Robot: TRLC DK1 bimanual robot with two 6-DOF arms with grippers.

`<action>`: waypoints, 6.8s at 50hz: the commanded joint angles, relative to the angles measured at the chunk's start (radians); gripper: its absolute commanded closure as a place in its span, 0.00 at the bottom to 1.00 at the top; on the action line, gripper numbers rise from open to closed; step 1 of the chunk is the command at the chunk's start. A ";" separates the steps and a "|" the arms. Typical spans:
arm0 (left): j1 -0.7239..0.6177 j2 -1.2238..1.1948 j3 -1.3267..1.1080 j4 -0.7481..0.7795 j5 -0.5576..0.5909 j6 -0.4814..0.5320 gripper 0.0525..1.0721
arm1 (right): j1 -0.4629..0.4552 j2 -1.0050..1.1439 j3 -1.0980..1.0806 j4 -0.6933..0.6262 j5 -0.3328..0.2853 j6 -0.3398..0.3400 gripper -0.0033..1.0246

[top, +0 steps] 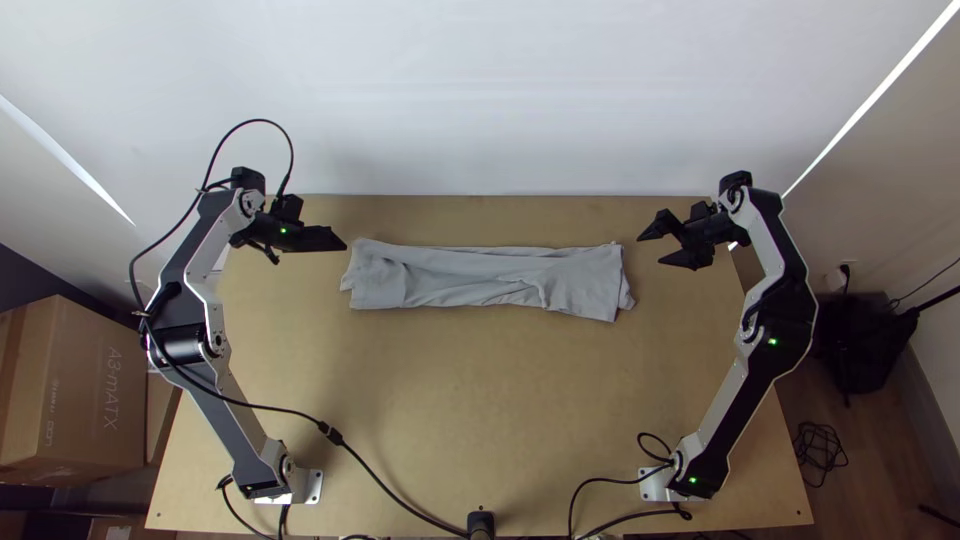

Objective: Fold the t-shirt

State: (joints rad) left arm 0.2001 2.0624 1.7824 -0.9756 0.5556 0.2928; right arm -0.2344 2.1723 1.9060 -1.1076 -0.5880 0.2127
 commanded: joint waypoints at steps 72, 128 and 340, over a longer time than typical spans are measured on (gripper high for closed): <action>-0.108 -0.074 -0.373 0.307 0.024 -0.195 0.97 | 0.017 -0.220 -0.231 -0.005 -0.246 0.025 0.04; -0.283 -0.186 0.086 -0.089 0.010 -0.215 0.97 | 0.040 -0.304 -0.317 0.028 -0.231 0.037 0.04; -0.008 -0.973 -0.285 0.213 -0.382 -0.412 0.04 | -0.353 -0.568 -0.584 0.779 0.399 -0.087 0.04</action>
State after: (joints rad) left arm 0.1757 1.1454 1.5387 -0.8108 0.1654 -0.0982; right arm -0.5858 1.8359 1.3853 -0.3958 -0.2066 0.2077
